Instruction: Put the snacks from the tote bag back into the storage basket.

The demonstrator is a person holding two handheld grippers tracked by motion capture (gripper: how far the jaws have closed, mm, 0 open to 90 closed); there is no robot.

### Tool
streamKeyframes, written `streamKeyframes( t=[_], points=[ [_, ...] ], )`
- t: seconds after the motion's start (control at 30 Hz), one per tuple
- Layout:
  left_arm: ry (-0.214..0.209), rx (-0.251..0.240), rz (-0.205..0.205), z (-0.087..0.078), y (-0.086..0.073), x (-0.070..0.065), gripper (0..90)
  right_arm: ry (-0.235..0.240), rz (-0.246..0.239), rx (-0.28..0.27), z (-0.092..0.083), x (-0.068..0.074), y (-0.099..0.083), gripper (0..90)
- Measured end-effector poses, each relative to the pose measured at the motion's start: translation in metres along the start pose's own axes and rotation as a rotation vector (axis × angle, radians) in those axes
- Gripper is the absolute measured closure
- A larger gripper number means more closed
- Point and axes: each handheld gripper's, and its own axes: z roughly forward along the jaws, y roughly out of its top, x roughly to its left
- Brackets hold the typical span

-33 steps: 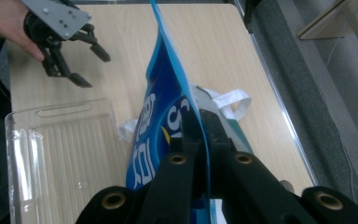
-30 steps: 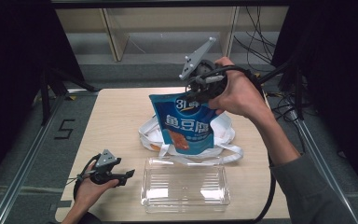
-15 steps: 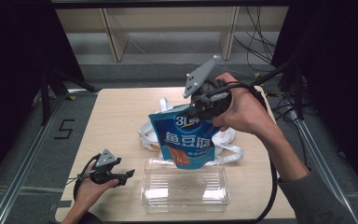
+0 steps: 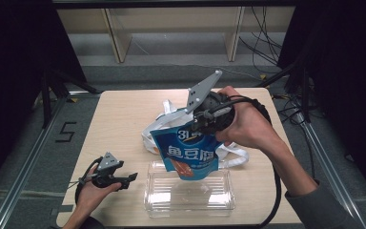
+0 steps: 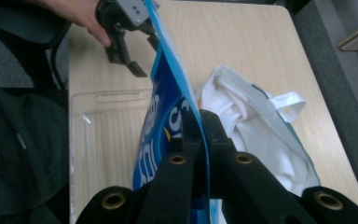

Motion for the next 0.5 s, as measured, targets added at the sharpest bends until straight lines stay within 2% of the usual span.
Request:
streamKeyframes(
  t=[0.17, 0.27, 0.3, 0.37, 0.43, 0.47, 0.5],
  points=[
    [-0.002, -0.004, 0.005, 0.0, 0.0, 0.0, 24.9, 0.019, -0.001, -0.004, 0.0, 0.004, 0.001, 90.0],
    [0.009, -0.014, -0.009, 0.001, 0.0, -0.001, 24.9, 0.02, -0.002, -0.005, 0.002, 0.005, 0.0, 90.0],
    [-0.001, -0.004, 0.009, 0.0, 0.0, 0.0, 24.9, 0.034, -0.008, -0.005, 0.005, 0.007, -0.001, 90.0],
    [0.002, -0.006, 0.003, 0.0, 0.0, 0.0, 24.9, 0.04, -0.024, -0.009, 0.008, 0.007, -0.003, 90.0],
    [0.007, -0.009, -0.004, 0.0, 0.0, -0.001, 24.9, 0.037, -0.011, -0.005, 0.01, 0.009, -0.004, 90.0],
    [0.005, -0.009, -0.007, 0.001, 0.0, -0.001, 24.9, 0.047, -0.022, -0.007, 0.012, 0.009, -0.004, 90.0],
    [0.005, -0.015, -0.006, 0.001, 0.0, -0.001, 24.9, 0.054, -0.012, 0.0, 0.013, 0.01, -0.005, 90.0]
  ],
)
